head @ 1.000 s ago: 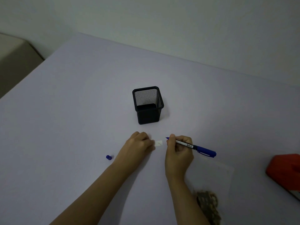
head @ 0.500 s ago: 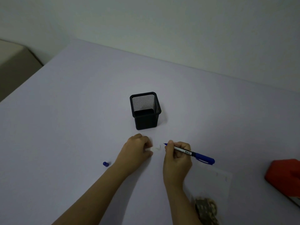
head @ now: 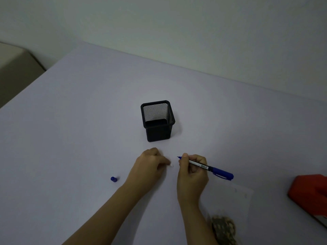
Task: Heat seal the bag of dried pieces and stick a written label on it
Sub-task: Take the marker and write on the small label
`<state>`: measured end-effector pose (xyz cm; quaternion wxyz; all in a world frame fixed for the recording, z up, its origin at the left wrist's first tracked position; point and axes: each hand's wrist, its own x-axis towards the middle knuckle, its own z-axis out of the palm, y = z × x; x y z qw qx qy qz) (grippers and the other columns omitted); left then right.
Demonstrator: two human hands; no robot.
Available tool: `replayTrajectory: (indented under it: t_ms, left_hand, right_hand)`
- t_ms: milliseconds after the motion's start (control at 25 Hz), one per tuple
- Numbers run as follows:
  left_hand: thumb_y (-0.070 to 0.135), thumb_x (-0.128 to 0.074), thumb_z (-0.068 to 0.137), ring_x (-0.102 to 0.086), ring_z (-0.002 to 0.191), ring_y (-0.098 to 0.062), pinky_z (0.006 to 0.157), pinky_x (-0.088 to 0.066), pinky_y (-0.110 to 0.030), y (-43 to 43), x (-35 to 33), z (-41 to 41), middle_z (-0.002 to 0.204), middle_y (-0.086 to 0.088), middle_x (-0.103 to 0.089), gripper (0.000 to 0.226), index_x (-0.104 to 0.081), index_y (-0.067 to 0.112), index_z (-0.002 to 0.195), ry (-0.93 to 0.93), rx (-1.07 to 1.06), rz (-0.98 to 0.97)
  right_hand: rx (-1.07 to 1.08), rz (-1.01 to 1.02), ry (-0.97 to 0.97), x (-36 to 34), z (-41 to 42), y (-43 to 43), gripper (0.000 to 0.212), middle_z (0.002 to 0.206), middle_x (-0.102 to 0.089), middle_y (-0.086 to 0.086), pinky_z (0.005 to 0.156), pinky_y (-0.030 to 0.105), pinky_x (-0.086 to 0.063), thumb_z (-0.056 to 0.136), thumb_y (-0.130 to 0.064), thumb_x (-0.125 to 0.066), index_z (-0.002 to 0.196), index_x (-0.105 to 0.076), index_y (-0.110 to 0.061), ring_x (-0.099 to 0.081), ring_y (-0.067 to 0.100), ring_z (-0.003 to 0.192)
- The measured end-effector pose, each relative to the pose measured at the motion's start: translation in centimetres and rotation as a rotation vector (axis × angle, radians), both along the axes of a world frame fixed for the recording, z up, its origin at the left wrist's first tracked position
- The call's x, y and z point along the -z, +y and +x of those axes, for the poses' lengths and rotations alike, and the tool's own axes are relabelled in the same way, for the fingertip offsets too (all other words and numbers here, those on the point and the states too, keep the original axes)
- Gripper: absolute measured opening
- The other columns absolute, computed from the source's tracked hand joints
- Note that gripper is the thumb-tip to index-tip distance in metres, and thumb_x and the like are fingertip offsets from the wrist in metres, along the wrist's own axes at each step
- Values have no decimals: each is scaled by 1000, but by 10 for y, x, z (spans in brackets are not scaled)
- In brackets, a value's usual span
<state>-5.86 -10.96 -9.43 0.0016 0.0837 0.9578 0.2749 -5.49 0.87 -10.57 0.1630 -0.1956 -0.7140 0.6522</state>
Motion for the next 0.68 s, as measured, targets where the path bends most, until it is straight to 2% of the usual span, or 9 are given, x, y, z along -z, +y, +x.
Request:
replayTrajectory:
  t_ms: [80,120,240,320,400,480,680]
  left_hand:
    - [11,-82,65,-60,61,-19,50,-54,-28,-1,4,8,69,-4,-63,19,-76,15,82,134,82,-108]
    - [15,-82,65,-59,60,-18,48,-52,-26,0,6,13,69,-3,-63,20,-75,15,84,179,116,-152]
    - [25,-63,80,-62,75,-17,62,-51,-29,1,11,25,87,-1,-68,22,-71,17,99,262,154,-249]
    - [30,-48,84,-61,85,-16,70,-50,-29,-1,15,30,97,2,-69,32,-67,18,106,251,150,-271]
    - [29,-45,85,-56,89,-14,72,-49,-27,-2,19,32,99,4,-69,34,-66,18,109,229,127,-215]
    - [26,-44,86,-51,93,-10,74,-48,-25,-3,23,34,100,6,-68,34,-66,19,112,186,85,-132]
    - [25,-46,89,-52,94,-10,77,-51,-26,-9,29,31,100,5,-68,28,-64,23,110,143,45,8]
  right_hand:
    - [-6,-5,-3,0,0,0,21,70,-67,-3,64,21,-54,84,-12,-62,72,-52,-26,-67,15,69]
    - [-7,-6,-6,1,1,0,20,71,-67,-2,64,22,-55,84,-12,-62,73,-52,-26,-67,16,69]
    - [-16,10,4,1,1,0,19,71,-68,-3,63,19,-54,84,-13,-63,74,-53,-25,-68,12,69]
    - [-45,31,25,-1,2,0,16,70,-67,-4,60,11,-51,83,-11,-63,74,-53,-21,-66,6,68]
    - [-94,64,49,-1,5,-2,11,69,-65,-3,56,6,-47,83,-9,-63,77,-54,-13,-64,2,68]
    - [-143,109,72,1,8,-6,8,69,-64,1,55,7,-48,83,-12,-62,80,-54,-12,-64,5,68]
    - [-186,163,89,2,10,-12,16,72,-62,2,58,17,-53,83,-22,-59,80,-47,-34,-62,14,66]
